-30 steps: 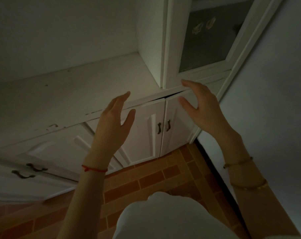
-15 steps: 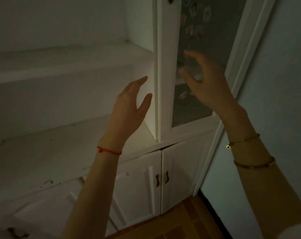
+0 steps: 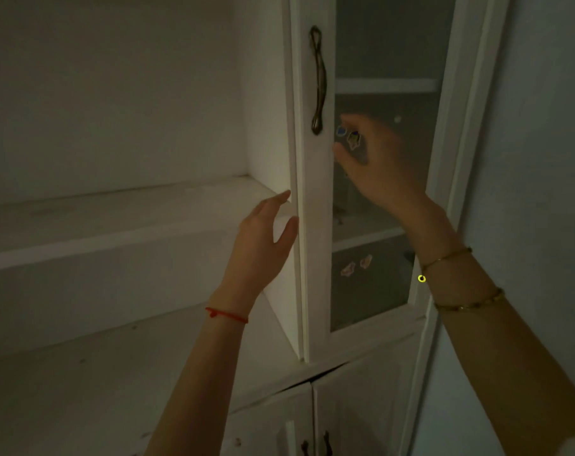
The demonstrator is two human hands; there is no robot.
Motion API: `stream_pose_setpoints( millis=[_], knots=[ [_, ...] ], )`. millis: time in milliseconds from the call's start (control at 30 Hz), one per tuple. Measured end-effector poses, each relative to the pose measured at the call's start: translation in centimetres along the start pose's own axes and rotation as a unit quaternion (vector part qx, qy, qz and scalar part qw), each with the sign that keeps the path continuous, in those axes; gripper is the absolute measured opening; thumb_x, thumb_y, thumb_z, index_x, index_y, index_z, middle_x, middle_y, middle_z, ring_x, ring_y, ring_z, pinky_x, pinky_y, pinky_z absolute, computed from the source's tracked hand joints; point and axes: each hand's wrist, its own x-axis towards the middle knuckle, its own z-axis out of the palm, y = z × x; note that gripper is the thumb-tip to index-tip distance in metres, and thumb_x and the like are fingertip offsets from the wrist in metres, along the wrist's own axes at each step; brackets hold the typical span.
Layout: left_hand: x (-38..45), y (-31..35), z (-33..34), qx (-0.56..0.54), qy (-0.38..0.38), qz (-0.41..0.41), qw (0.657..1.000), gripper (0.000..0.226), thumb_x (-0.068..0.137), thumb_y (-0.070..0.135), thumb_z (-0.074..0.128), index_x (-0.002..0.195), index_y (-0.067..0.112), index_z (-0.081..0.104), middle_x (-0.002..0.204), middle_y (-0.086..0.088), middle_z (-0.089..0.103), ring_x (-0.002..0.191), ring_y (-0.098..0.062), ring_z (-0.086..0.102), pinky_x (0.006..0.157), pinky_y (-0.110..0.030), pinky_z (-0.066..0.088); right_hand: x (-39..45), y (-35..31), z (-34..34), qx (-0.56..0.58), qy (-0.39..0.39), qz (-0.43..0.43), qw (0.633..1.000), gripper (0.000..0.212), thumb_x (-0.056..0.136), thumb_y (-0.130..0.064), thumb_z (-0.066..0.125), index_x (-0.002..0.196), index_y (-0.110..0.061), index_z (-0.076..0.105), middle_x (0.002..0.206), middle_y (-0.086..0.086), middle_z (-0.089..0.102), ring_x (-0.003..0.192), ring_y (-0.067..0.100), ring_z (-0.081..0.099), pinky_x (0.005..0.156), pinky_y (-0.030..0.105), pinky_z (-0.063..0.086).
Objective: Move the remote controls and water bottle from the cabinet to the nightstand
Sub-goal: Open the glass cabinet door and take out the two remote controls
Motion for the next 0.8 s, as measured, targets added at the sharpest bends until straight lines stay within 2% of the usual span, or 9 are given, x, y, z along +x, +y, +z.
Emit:
stream_pose_setpoints(
  millis=[133, 267, 433, 567, 733, 800],
  knots=[
    [0.0, -0.7, 1.9, -0.010, -0.017, -0.022, 1.000, 0.046, 0.095, 0.021, 0.054, 0.138, 0.010, 0.045, 0.133, -0.006, 0.056, 0.120, -0.016, 0.053, 0.104, -0.019, 0.035, 2.3, -0.7, 1.6, -0.012, 0.032, -0.014, 0.999, 0.048, 0.095, -0.036, 0.049, 0.138, -0.016, 0.043, 0.135, 0.004, 0.051, 0.125, 0.019, 0.044, 0.107, 0.036, 0.038],
    [0.0, -1.6, 3.4, -0.009, -0.022, -0.040, 0.999, 0.047, 0.094, 0.021, 0.053, 0.139, 0.010, 0.044, 0.134, -0.007, 0.055, 0.120, -0.019, 0.054, 0.103, -0.024, 0.039, 4.6, -1.7, 2.9, 0.011, 0.075, -0.023, 0.997, 0.038, 0.093, -0.026, 0.054, 0.127, -0.009, 0.048, 0.121, 0.007, 0.052, 0.113, 0.018, 0.049, 0.097, 0.028, 0.042],
    [-0.1, -2.1, 4.7, -0.011, -0.039, -0.068, 0.997, 0.047, 0.095, 0.024, 0.052, 0.139, 0.011, 0.044, 0.137, -0.007, 0.054, 0.122, -0.021, 0.053, 0.106, -0.036, 0.042, 7.0, -1.9, 3.8, 0.061, 0.129, 0.010, 0.990, 0.028, 0.091, -0.023, 0.057, 0.115, -0.010, 0.054, 0.108, 0.006, 0.058, 0.092, 0.015, 0.058, 0.082, 0.029, 0.052],
    [0.0, -2.4, 5.4, -0.015, -0.052, -0.073, 0.996, 0.046, 0.094, 0.023, 0.053, 0.138, 0.011, 0.046, 0.135, -0.005, 0.054, 0.121, -0.020, 0.054, 0.105, -0.034, 0.043, 7.9, -2.0, 4.2, 0.082, 0.133, 0.033, 0.987, 0.020, 0.091, -0.019, 0.058, 0.108, -0.009, 0.055, 0.101, 0.008, 0.062, 0.086, 0.016, 0.060, 0.075, 0.025, 0.052],
    [0.2, -2.6, 5.6, -0.015, -0.056, -0.079, 0.995, 0.046, 0.094, 0.024, 0.052, 0.138, 0.010, 0.045, 0.134, -0.005, 0.055, 0.120, -0.018, 0.054, 0.105, -0.030, 0.042, 8.5, -1.8, 4.3, 0.078, 0.133, 0.050, 0.987, 0.012, 0.090, -0.012, 0.057, 0.101, -0.007, 0.056, 0.092, 0.005, 0.058, 0.080, 0.014, 0.055, 0.068, 0.021, 0.049],
    [0.2, -2.6, 5.6, -0.016, -0.060, -0.078, 0.995, 0.047, 0.094, 0.022, 0.053, 0.139, 0.009, 0.045, 0.134, -0.006, 0.055, 0.120, -0.019, 0.054, 0.105, -0.027, 0.041, 8.7, -1.6, 4.1, 0.078, 0.127, 0.050, 0.988, 0.009, 0.090, -0.010, 0.057, 0.098, -0.006, 0.056, 0.088, 0.005, 0.057, 0.075, 0.012, 0.053, 0.062, 0.015, 0.045]
  ],
)
